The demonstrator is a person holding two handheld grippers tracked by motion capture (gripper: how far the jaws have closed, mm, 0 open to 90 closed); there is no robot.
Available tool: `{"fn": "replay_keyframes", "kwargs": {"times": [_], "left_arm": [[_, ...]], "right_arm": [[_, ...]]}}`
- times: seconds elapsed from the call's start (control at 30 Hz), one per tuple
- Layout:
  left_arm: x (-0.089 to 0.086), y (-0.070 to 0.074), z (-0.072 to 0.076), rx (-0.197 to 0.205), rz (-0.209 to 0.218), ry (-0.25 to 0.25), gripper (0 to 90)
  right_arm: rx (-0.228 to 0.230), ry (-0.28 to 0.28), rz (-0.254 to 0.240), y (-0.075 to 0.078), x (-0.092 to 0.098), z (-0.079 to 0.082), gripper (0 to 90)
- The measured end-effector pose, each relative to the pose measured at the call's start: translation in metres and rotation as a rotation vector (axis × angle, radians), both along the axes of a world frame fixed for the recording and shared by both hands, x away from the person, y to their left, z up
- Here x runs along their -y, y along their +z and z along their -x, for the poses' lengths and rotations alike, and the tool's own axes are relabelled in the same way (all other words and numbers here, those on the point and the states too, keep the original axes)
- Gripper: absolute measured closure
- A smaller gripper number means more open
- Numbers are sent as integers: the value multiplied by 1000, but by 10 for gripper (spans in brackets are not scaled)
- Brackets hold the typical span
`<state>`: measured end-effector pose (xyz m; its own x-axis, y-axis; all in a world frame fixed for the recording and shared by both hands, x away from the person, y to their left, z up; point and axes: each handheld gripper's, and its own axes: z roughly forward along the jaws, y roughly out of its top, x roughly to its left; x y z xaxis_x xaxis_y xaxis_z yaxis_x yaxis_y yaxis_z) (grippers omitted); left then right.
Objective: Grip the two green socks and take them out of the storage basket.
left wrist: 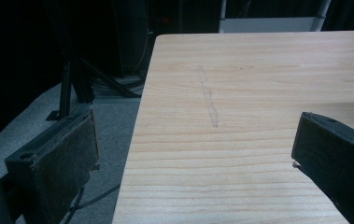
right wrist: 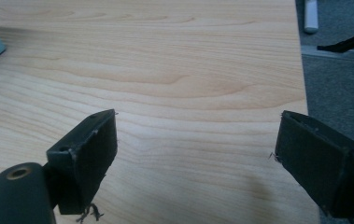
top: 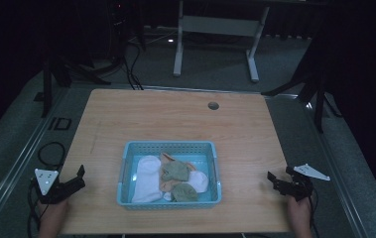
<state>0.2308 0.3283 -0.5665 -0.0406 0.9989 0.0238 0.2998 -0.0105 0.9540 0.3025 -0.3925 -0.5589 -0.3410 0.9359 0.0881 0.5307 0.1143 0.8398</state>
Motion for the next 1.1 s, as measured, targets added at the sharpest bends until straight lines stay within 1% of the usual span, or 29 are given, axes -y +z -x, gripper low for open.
{"fn": "replay_keyframes", "kwargs": {"times": [0.07,0.1,0.17,0.2,0.23,0.27,0.3,0.33,0.37,0.4,0.47,0.53,0.57,0.63,0.77,0.83,0.97,1.0,1.03,1.1], "left_arm": [[0,0,0,0,-1,1,4],[0,0,0,-1,-1,2,4],[0,0,0,-1,-2,2,4],[0,0,0,-1,-1,2,4],[0,0,0,0,-1,1,4],[0,0,0,0,-1,1,4],[0,0,0,0,-1,1,4],[0,0,0,0,1,2,4],[0,0,0,0,1,1,4],[0,0,0,0,2,1,4],[0,0,0,0,3,0,4],[0,0,0,1,3,-1,4],[0,0,0,1,3,-1,4],[0,0,0,1,2,0,4],[0,0,0,-2,2,-1,4],[0,0,0,-1,2,0,4],[0,0,0,-2,3,0,4],[0,0,0,-2,3,0,4],[0,0,0,-2,3,0,4],[0,0,0,-2,3,-1,4]], "right_arm": [[-5,18,-1,0,0,0,117],[-5,18,-1,0,0,0,117],[-4,24,7,0,-1,-1,116],[-4,40,15,0,-1,-1,116],[-6,45,10,0,-1,-1,117],[-13,61,-16,1,0,-2,116],[-13,61,-16,1,0,-2,116],[-18,77,-34,1,1,-3,116],[-30,137,-37,3,3,-4,116],[-34,156,-20,4,4,-5,117],[-62,201,-12,6,5,-7,117],[-61,242,6,9,6,-7,116],[-74,268,11,12,6,-7,116],[-91,326,39,17,4,-8,117],[-168,423,109,29,-2,-10,121],[-203,453,132,34,-6,-11,121],[-260,534,150,40,-14,-12,120],[-281,558,153,41,-17,-12,121],[-297,582,167,42,-21,-11,121],[-318,643,183,43,-29,-10,124]]}}
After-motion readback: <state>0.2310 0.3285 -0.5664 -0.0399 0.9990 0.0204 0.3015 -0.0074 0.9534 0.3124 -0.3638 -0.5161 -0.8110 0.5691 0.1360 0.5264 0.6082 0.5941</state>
